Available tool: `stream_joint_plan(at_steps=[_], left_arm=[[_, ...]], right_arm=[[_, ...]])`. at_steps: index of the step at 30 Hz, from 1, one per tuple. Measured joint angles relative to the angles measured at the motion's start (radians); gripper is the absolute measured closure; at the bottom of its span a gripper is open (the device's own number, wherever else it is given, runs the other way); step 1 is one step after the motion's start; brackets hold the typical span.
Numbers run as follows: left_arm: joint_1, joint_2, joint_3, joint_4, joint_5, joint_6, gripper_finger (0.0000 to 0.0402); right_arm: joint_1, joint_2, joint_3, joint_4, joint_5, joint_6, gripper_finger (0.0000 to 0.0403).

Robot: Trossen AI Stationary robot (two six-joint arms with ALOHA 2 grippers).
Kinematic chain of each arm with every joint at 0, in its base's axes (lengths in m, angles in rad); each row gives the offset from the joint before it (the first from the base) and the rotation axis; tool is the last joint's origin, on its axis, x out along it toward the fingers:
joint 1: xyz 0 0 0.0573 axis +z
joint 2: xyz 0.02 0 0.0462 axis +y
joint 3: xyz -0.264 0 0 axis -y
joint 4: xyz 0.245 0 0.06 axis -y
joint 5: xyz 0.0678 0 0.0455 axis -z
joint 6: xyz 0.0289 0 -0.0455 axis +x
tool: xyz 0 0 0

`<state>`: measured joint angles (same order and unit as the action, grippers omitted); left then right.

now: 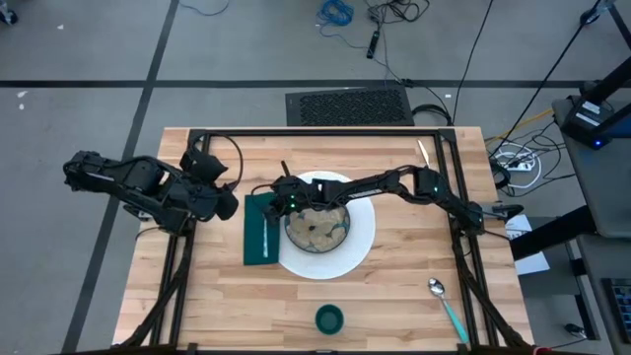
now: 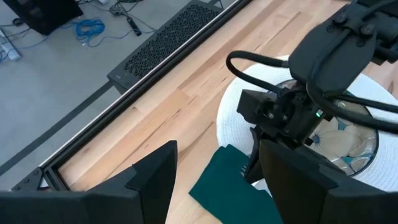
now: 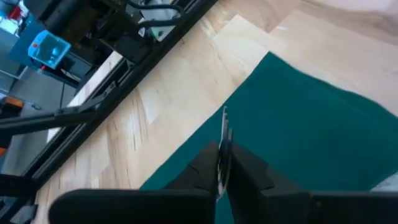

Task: Set table place
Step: Put the green fork on the napkin

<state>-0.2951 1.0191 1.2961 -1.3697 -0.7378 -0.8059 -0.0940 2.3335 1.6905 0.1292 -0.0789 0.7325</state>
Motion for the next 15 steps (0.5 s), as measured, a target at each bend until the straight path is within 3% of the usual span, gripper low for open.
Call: stream_joint_plan(at_steps=[15], left_arm=[[0.000, 0.000, 0.000, 0.000, 0.000, 0.000, 0.0190]], right_arm=[[-0.019, 0.000, 0.000, 0.001, 0.004, -0.092, 0.0300]])
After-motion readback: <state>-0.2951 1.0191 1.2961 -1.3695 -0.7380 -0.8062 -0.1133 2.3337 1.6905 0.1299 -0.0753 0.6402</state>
